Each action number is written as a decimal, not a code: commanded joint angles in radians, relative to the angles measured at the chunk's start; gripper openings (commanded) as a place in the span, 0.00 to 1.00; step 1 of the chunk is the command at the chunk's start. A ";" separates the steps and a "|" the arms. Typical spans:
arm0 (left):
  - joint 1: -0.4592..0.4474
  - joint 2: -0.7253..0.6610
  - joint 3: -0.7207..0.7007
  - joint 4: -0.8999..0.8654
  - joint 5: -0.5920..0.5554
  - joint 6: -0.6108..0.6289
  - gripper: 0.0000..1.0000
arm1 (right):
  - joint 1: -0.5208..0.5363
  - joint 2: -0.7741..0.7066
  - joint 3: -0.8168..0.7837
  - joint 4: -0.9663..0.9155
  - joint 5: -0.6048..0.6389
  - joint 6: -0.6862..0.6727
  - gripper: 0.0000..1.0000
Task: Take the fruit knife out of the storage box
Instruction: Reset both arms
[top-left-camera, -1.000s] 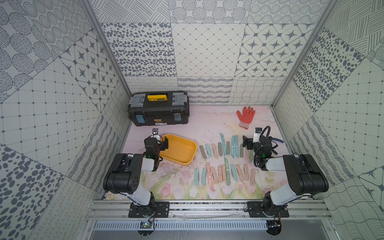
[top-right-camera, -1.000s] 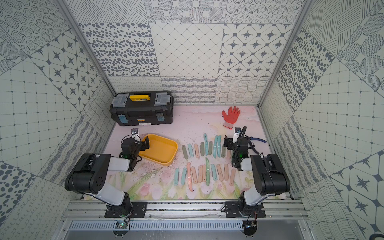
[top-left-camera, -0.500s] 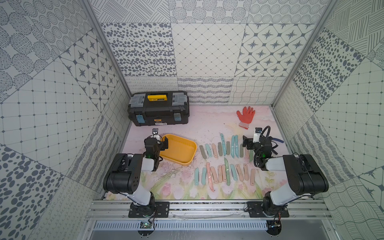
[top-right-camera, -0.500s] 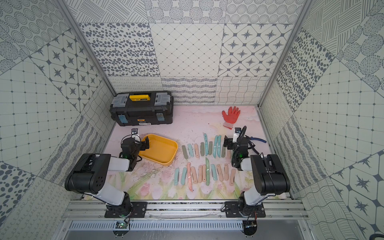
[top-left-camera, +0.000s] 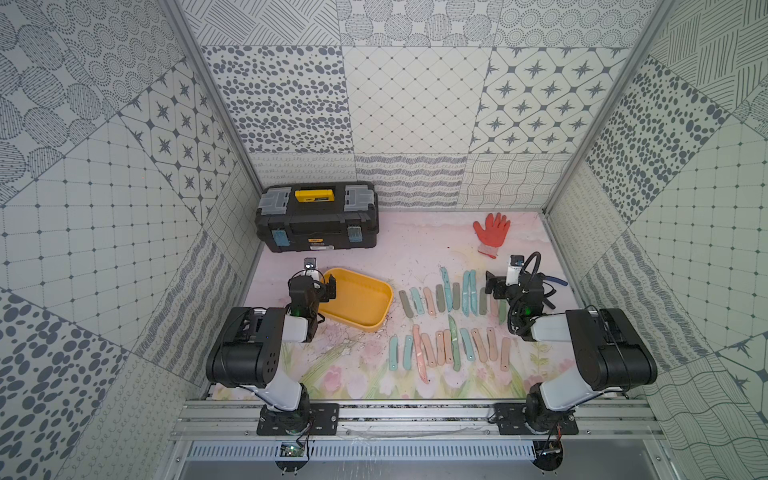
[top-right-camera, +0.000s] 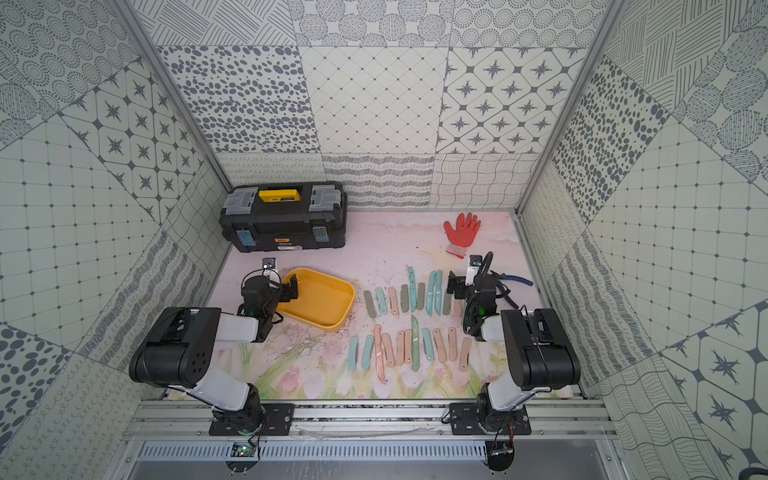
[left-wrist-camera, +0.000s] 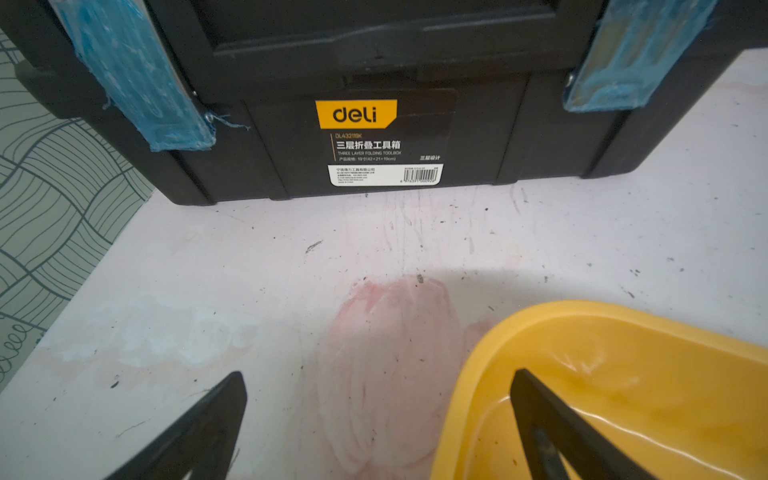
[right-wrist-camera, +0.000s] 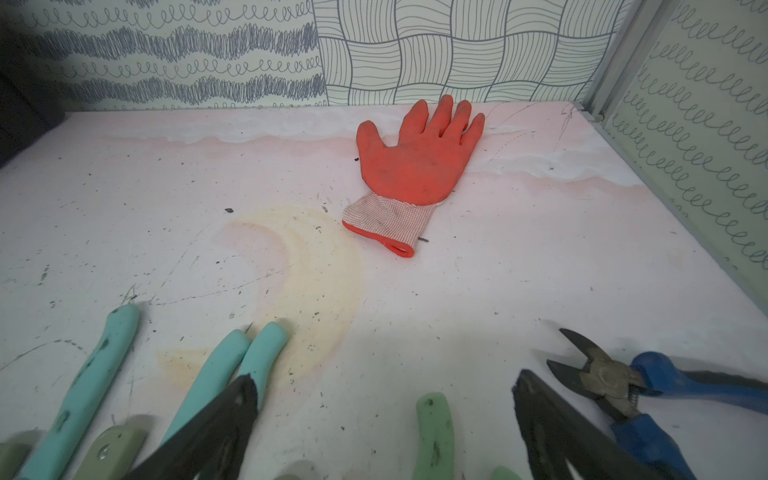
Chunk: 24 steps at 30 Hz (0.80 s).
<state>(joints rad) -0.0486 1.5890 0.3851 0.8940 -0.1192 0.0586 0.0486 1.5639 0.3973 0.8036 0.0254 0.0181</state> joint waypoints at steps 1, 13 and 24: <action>0.009 -0.004 0.011 0.004 0.015 -0.009 0.99 | -0.004 -0.010 0.018 0.029 -0.005 0.001 0.98; 0.009 -0.004 0.012 0.005 0.015 -0.012 0.99 | -0.004 -0.010 0.015 0.029 -0.007 0.001 0.98; 0.010 -0.004 0.011 0.003 0.014 -0.010 0.99 | 0.001 -0.011 0.014 0.033 0.006 -0.001 0.98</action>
<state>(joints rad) -0.0486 1.5890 0.3851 0.8867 -0.1150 0.0586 0.0490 1.5639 0.3973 0.8036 0.0269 0.0181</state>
